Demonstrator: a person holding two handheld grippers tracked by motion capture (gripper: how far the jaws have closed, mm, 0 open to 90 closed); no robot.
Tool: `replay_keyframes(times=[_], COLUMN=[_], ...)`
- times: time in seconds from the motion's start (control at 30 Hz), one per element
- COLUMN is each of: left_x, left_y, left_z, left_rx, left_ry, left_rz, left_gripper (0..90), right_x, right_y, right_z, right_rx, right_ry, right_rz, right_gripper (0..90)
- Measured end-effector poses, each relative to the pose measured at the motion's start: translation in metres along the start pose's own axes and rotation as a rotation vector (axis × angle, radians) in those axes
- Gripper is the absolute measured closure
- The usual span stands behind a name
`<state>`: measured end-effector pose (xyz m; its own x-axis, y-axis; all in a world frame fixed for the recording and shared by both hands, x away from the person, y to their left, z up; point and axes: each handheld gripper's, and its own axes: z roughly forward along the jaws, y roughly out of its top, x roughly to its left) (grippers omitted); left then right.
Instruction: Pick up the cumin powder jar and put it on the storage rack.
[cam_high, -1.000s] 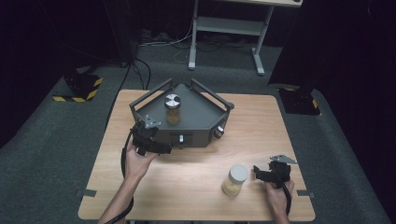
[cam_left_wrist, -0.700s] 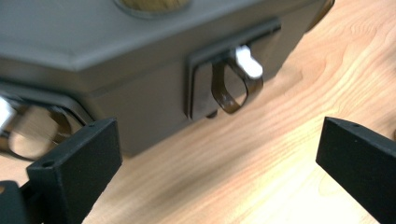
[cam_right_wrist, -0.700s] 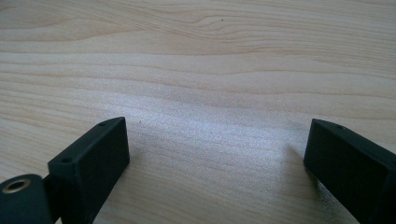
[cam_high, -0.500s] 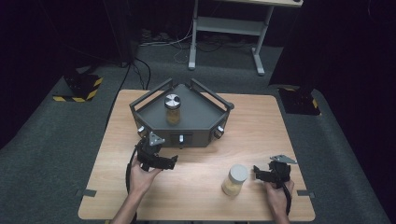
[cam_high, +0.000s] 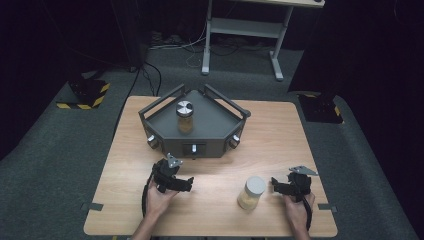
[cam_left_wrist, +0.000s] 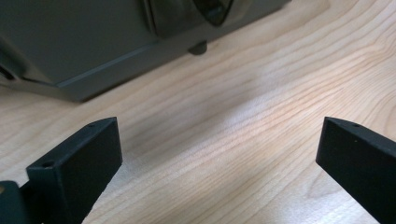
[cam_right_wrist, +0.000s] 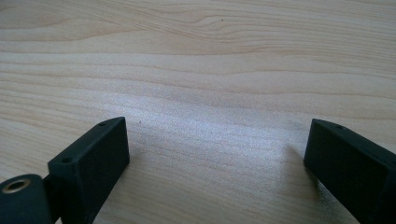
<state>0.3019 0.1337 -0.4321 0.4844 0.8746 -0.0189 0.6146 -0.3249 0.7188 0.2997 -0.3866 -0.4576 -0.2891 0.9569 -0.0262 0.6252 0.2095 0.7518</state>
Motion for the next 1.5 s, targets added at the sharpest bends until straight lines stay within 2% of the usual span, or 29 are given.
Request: replay_keyframes(times=[0.2,0.5,0.57,0.73,0.9,1.5], left_x=[-0.002,-0.006,-0.008,-0.01,-0.012,-0.012], left_y=[-0.004,-0.005,-0.007,-0.011,-0.021,-0.021], left_z=[0.01,0.021,0.022,0.022,0.023,0.023], left_rx=[0.013,0.04,0.036,0.019,-0.023,-0.028], left_ry=[0.016,0.031,0.041,0.05,0.059,0.056], left_rz=[-0.013,-0.006,0.001,-0.01,-0.018,-0.017], left_gripper=[0.3,0.3,0.3,0.3,0.3,0.4], right_x=[0.0,0.0,0.0,0.0,0.0,-0.002], right_y=[0.0,0.0,0.0,0.0,0.0,0.0], right_z=[0.0,0.0,0.0,0.0,0.0,0.0], right_rx=[0.0,0.0,0.0,0.0,0.0,-0.002], right_ry=[0.0,0.001,0.002,0.002,0.004,0.017], right_rz=[-0.001,-0.001,-0.002,-0.002,-0.002,-0.015], right_gripper=[6.0,6.0,6.0,6.0,6.0,6.7])
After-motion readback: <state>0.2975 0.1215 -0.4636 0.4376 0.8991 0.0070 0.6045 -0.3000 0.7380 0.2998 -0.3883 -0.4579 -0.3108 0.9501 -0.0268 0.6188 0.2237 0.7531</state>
